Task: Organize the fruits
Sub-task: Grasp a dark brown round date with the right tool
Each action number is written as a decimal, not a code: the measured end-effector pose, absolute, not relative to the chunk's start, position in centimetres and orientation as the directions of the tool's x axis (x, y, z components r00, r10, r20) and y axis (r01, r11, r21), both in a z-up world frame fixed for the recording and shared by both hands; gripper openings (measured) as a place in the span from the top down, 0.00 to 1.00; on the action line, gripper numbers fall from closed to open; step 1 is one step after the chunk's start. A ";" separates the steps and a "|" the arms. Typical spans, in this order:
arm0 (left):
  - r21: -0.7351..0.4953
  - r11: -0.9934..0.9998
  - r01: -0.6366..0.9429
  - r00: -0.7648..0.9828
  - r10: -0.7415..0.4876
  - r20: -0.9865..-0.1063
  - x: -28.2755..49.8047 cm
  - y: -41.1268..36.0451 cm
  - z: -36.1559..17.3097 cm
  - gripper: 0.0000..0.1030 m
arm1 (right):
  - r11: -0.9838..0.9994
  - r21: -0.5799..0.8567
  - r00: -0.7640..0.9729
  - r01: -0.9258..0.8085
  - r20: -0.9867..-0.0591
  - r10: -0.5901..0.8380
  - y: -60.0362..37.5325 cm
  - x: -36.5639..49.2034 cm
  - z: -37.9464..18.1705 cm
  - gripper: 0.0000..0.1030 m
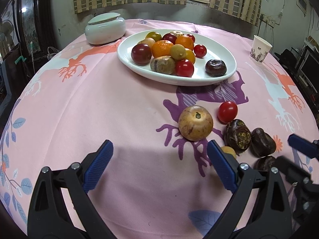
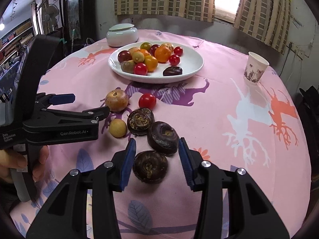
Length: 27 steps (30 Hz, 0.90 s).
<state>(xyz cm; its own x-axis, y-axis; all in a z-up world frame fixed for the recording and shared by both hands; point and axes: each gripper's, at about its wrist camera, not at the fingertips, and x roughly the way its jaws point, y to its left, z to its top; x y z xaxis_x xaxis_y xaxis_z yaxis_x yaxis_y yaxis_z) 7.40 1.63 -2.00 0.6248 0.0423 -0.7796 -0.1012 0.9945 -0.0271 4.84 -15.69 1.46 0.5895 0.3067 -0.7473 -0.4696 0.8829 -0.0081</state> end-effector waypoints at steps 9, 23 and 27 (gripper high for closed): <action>-0.013 0.995 -0.104 0.616 0.054 -0.786 7.5 1.7 -2.3 0.06 | 0.890 0.046 0.548 -0.454 -0.773 0.320 -16.9 5.7 1.1 0.54; 0.008 0.996 -0.089 0.603 0.061 -0.795 7.7 1.2 -2.7 0.06 | 0.860 -0.059 0.511 -0.507 -0.824 0.244 -13.6 5.3 -2.3 0.47; 0.015 0.996 -0.092 0.608 0.068 -0.791 7.7 1.2 -2.7 0.06 | 0.874 -0.054 0.534 -0.483 -0.809 0.246 -14.3 5.3 -1.2 0.57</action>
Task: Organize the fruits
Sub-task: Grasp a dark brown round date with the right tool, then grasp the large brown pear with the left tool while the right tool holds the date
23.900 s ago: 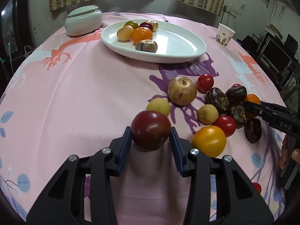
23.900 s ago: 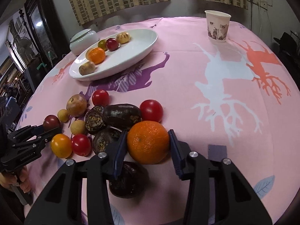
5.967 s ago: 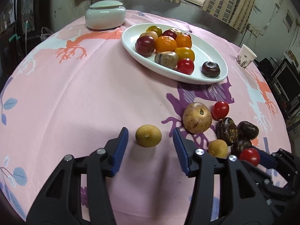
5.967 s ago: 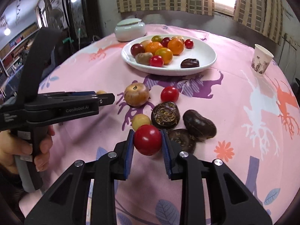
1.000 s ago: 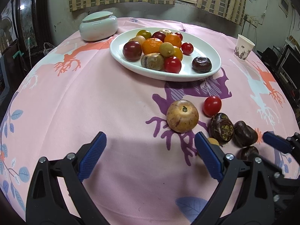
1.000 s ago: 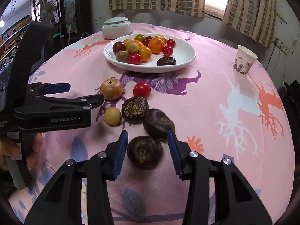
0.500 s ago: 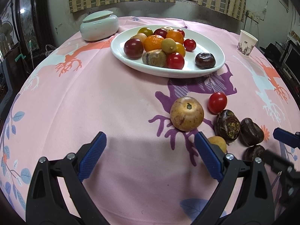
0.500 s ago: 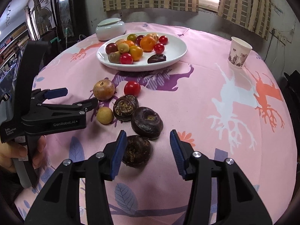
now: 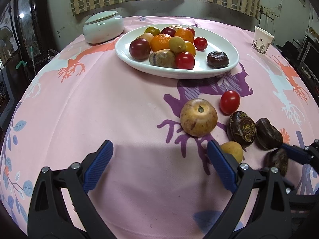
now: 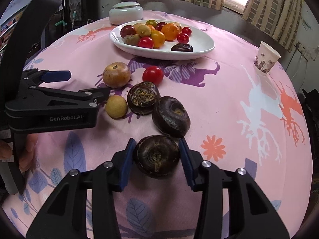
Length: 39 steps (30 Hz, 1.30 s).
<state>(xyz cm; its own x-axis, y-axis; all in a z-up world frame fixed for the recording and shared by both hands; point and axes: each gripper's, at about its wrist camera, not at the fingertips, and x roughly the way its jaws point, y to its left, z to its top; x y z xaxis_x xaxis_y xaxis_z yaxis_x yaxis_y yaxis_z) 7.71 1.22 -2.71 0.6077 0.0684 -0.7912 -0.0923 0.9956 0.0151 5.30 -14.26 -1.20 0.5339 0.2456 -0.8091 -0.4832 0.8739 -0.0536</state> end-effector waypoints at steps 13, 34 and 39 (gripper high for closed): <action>0.109 0.991 -0.078 0.659 0.134 -0.740 8.1 0.0 -1.7 0.07 | 0.900 0.021 0.591 -0.436 -0.747 0.304 -17.2 5.4 1.7 0.57; -0.008 0.999 0.034 0.613 -0.027 -0.790 10.4 -0.9 -2.6 0.63 | 0.891 0.058 0.572 -0.450 -0.748 0.337 -17.4 5.4 1.6 0.57; -0.008 0.998 0.070 0.636 -0.051 -0.770 9.3 -1.5 -0.9 0.63 | 0.895 0.060 0.575 -0.443 -0.746 0.335 -17.4 5.5 1.5 0.57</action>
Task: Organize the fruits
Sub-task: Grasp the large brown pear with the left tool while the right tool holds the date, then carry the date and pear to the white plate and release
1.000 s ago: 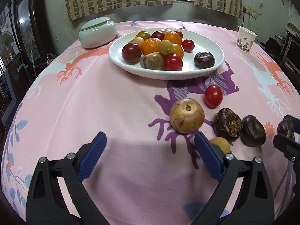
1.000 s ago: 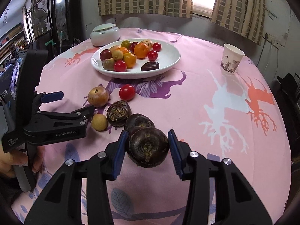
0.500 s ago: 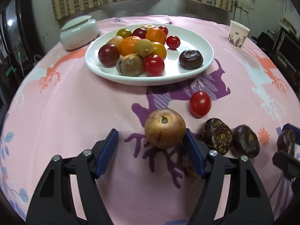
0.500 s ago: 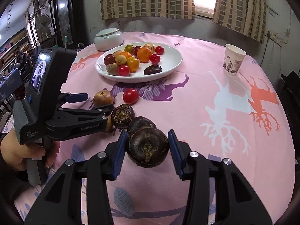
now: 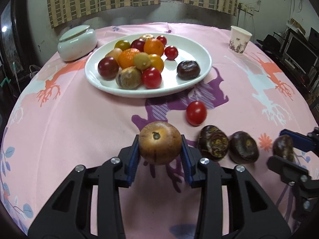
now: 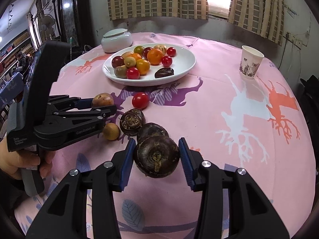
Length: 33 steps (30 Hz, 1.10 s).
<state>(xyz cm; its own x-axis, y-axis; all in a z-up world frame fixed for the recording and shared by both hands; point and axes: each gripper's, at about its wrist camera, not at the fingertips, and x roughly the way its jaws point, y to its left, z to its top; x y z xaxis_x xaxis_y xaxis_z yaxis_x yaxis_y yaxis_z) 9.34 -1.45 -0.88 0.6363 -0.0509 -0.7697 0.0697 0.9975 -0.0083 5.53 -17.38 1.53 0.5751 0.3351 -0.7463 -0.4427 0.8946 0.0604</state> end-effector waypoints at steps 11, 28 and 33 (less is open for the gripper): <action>-0.005 0.995 0.095 0.694 -0.070 -0.717 9.3 -1.1 3.0 0.63 | 0.913 0.135 0.595 -0.386 -0.720 0.358 -17.7 8.7 3.0 0.57; -0.018 0.997 0.074 0.706 -0.065 -0.706 19.2 -2.2 3.4 0.63 | 0.877 0.403 0.516 -0.261 -0.710 0.480 -15.1 25.1 3.0 0.56; 0.001 0.998 0.062 0.703 -0.043 -0.710 21.2 -2.8 3.2 0.59 | 0.838 0.488 0.454 -0.246 -0.706 0.544 -14.9 27.1 1.7 0.52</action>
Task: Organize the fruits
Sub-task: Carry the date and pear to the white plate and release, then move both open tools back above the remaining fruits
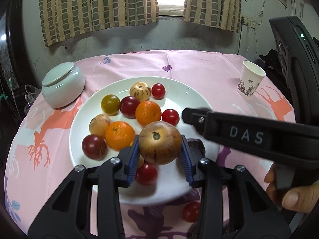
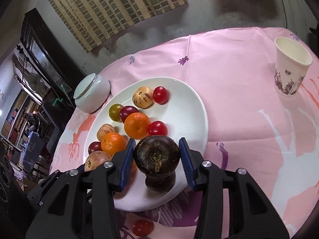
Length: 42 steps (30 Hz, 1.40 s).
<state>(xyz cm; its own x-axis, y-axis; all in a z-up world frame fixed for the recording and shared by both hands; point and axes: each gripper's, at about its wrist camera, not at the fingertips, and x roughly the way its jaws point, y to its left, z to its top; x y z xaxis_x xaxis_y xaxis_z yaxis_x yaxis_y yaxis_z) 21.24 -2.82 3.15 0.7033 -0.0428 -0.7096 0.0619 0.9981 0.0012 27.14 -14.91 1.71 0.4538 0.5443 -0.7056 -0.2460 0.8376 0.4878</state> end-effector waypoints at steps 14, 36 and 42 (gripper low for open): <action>0.037 0.999 0.031 0.777 -0.001 -0.630 16.9 -3.9 6.5 0.19 | 0.834 0.504 0.492 -0.226 -0.680 0.544 -18.3 23.0 3.4 0.34; -0.013 1.000 -0.002 0.718 -0.008 -0.696 6.3 -1.8 1.7 0.03 | 0.894 0.382 0.564 -0.235 -0.695 0.445 -22.0 8.6 1.0 0.27; 0.002 1.000 -0.030 0.706 0.022 -0.708 6.1 -0.4 -0.2 0.03 | 0.899 0.285 0.516 -0.334 -0.743 0.427 -19.6 7.7 -0.7 0.27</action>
<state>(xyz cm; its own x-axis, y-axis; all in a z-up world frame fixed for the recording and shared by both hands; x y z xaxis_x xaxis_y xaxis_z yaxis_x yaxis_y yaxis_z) 6.15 -0.37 -0.17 0.7063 0.0224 -0.7076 -0.0298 0.9996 0.0019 7.73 -19.65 -0.70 0.5158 0.4272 -0.7426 -0.3337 0.8985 0.2850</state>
